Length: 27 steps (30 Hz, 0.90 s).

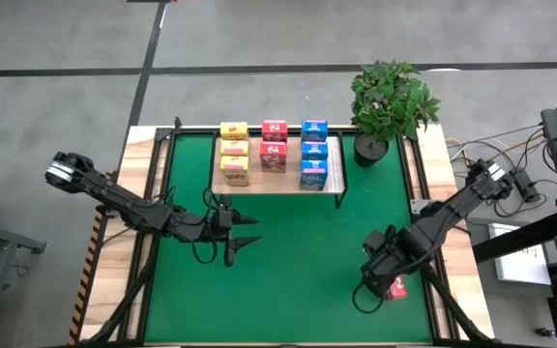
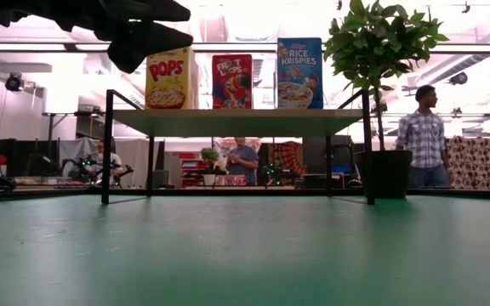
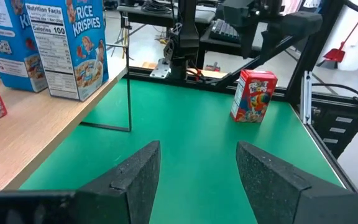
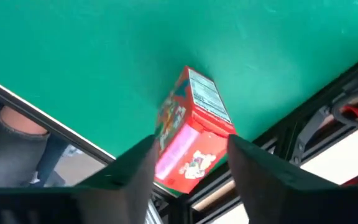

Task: Stack cereal on shelf
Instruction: Put the red cereal box on the shelf aligned with the other red cereal boxes

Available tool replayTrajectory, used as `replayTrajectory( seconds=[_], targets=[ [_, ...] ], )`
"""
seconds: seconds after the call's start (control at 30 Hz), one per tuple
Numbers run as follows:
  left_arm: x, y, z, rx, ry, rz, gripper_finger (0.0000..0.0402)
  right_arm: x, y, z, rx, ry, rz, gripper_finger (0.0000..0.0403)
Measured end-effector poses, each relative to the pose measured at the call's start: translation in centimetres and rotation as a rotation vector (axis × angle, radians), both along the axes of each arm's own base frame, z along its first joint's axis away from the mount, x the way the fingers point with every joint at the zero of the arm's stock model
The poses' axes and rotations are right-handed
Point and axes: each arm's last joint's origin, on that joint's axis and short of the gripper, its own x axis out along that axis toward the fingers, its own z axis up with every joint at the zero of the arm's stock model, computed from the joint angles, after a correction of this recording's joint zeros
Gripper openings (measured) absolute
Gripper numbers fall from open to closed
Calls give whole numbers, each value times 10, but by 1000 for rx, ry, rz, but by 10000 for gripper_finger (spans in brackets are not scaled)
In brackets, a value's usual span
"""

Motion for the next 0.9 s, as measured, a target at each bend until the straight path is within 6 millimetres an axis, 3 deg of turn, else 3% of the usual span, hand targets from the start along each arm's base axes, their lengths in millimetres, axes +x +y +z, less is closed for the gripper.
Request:
replayTrajectory(
  seconds=[0.2, 0.43, 0.7, 0.9],
  targets=[
    [1, 0, -1, -6, 6, 1, 194, -13, 13, 1, -9, 18, -20, 258],
    [1, 0, -2, -5, 9, 1, 194, -27, 33, -14, -91, 15, -76, 297],
    [1, 0, -2, -4, 11, 1, 194, -32, 49, -43, -180, 63, -145, 286],
    [-1, 0, 1, 16, 1, -5, 194, -28, 53, -52, -216, 55, -144, 234]
  ],
)
